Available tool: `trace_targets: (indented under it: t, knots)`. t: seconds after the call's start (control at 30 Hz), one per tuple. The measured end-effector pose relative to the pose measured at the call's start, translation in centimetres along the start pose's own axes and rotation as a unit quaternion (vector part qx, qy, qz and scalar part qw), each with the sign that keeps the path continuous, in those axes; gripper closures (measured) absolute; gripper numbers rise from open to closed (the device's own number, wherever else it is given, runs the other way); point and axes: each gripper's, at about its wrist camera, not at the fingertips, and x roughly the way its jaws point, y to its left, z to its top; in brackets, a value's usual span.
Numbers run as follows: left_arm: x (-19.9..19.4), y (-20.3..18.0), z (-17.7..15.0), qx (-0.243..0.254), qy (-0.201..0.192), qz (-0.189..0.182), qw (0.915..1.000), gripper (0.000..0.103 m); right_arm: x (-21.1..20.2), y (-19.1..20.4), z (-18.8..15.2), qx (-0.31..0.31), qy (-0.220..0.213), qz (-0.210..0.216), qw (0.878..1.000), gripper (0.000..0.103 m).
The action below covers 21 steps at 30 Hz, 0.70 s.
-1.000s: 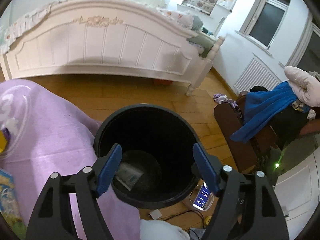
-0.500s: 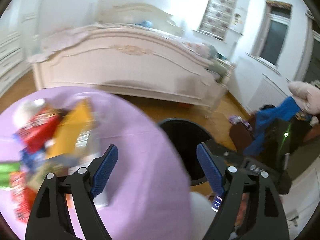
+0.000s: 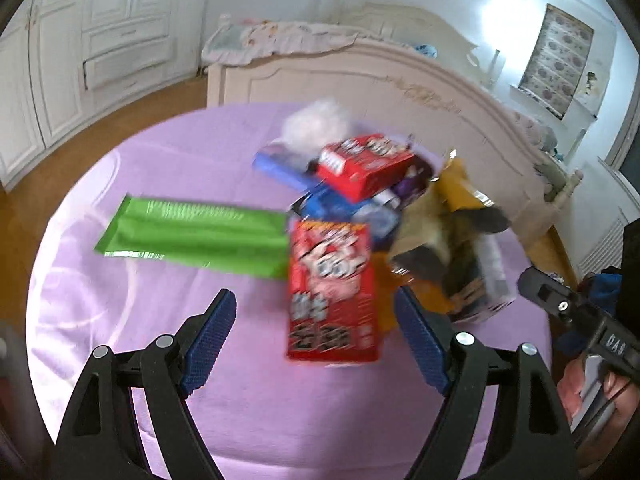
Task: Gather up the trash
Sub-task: 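Grasp the white milk carton with the right tool while the left tool grasps the red milk box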
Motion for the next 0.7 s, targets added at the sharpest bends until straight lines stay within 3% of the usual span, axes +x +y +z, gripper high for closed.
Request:
trace_targets:
  t: [0.23,0.3,0.37,0.5,0.7]
  knots:
    - [1.1,0.6,0.1,0.007,0.011,-0.001,0.9999,0.022,3.0,1.3,-0.2,-0.009,0.031,-0.050,0.998,0.024]
    - [1.6,0.7,0.3,0.005,0.016,-0.006,0.9998,0.023,3.4,0.9,-0.2,-0.006,0.035,-0.059,0.998,0.041]
    - [1.9,0.8,0.5,0.002,0.018,-0.013,0.9998,0.027,3.3,0.5,-0.2,-0.004,0.037,-0.061,0.997,0.049]
    - [1.9,0.3,0.3,0.014,0.019,-0.033,0.9992,0.045,3.1,-0.2,-0.2,0.006,0.028,-0.052,0.998,0.053]
    - [1.8,-0.7,-0.1,0.024,0.025,-0.012,0.9993,0.045,1.1,-1.9,-0.3,0.035,0.010,-0.034,0.999,0.060]
